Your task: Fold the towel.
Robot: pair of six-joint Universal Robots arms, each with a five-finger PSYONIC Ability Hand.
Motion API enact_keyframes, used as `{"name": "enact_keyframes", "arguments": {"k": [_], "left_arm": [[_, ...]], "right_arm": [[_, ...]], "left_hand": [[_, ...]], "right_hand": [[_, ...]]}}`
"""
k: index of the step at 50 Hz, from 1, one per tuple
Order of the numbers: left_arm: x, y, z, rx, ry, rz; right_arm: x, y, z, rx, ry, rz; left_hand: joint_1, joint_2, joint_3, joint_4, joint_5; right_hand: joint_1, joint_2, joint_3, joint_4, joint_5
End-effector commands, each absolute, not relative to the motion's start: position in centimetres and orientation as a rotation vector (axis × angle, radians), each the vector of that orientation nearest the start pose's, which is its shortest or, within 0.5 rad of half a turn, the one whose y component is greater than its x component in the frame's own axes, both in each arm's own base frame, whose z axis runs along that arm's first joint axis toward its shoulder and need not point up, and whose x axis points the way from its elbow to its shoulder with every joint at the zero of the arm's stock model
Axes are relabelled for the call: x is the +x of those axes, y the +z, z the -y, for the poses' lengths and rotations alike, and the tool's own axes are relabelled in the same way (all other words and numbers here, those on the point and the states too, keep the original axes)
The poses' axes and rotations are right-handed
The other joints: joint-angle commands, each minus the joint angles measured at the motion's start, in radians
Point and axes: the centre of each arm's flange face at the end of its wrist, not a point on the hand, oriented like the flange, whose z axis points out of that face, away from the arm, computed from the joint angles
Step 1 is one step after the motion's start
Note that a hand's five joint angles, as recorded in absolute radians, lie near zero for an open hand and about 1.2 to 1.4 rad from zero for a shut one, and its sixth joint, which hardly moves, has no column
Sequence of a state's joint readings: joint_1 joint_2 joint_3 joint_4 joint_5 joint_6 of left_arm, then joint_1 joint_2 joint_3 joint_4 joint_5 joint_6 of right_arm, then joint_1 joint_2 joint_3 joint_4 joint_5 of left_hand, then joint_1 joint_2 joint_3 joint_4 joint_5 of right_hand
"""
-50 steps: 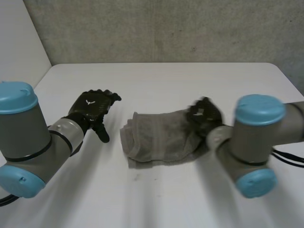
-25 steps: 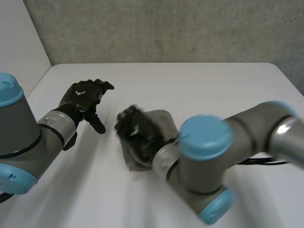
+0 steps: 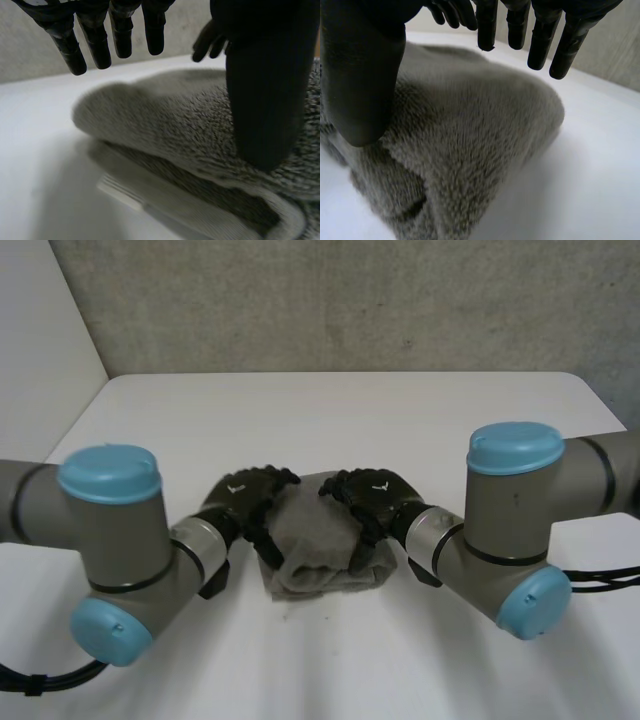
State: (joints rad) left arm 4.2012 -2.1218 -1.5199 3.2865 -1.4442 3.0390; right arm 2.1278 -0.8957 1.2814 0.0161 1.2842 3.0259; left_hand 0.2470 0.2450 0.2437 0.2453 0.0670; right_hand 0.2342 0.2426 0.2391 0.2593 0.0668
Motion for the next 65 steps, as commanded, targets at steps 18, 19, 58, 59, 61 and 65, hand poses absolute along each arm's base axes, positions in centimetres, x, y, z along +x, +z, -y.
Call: {"name": "enact_keyframes", "arguments": {"k": [18, 19, 58, 59, 61, 65], "left_arm": [[-29.1, 25.8, 26.6, 0.553, -2.317, -2.65], [-28.3, 27.8, 26.5, 0.501, -2.362, -2.598], [-25.2, 34.4, 24.3, 0.365, -2.352, -2.537], [-25.2, 34.5, 24.2, 0.363, -2.357, -2.535], [-25.2, 34.5, 24.2, 0.363, -2.357, -2.535], [-25.3, 34.5, 24.2, 0.369, -2.358, -2.537]], "right_arm": [[30.3, 26.8, 27.6, -0.697, -1.807, -1.963], [29.4, 28.4, 27.8, -0.635, -1.878, -1.962], [24.9, 33.4, 27.8, -0.477, -2.028, -2.105], [25.0, 33.4, 27.7, -0.488, -2.024, -2.102], [25.2, 33.4, 27.5, -0.505, -2.021, -2.096], [26.0, 32.2, 27.8, -0.625, -1.988, -2.096]], "left_hand": [[-0.025, -0.023, -0.021, -0.023, -0.019], [-0.025, -0.023, -0.021, -0.023, -0.019], [-0.054, -0.052, -0.051, -0.052, -0.049], [-0.054, -0.052, -0.051, -0.052, -0.049], [-0.054, -0.052, -0.051, -0.052, -0.049], [-0.054, -0.052, -0.051, -0.052, -0.049]], "right_hand": [[-0.06, -0.068, -0.065, -0.085, -0.067], [-0.06, -0.068, -0.065, -0.085, -0.067], [-0.06, -0.068, -0.065, -0.085, -0.067], [-0.06, -0.068, -0.065, -0.085, -0.067], [-0.06, -0.068, -0.065, -0.085, -0.067], [-0.06, -0.068, -0.065, -0.085, -0.067]]}}
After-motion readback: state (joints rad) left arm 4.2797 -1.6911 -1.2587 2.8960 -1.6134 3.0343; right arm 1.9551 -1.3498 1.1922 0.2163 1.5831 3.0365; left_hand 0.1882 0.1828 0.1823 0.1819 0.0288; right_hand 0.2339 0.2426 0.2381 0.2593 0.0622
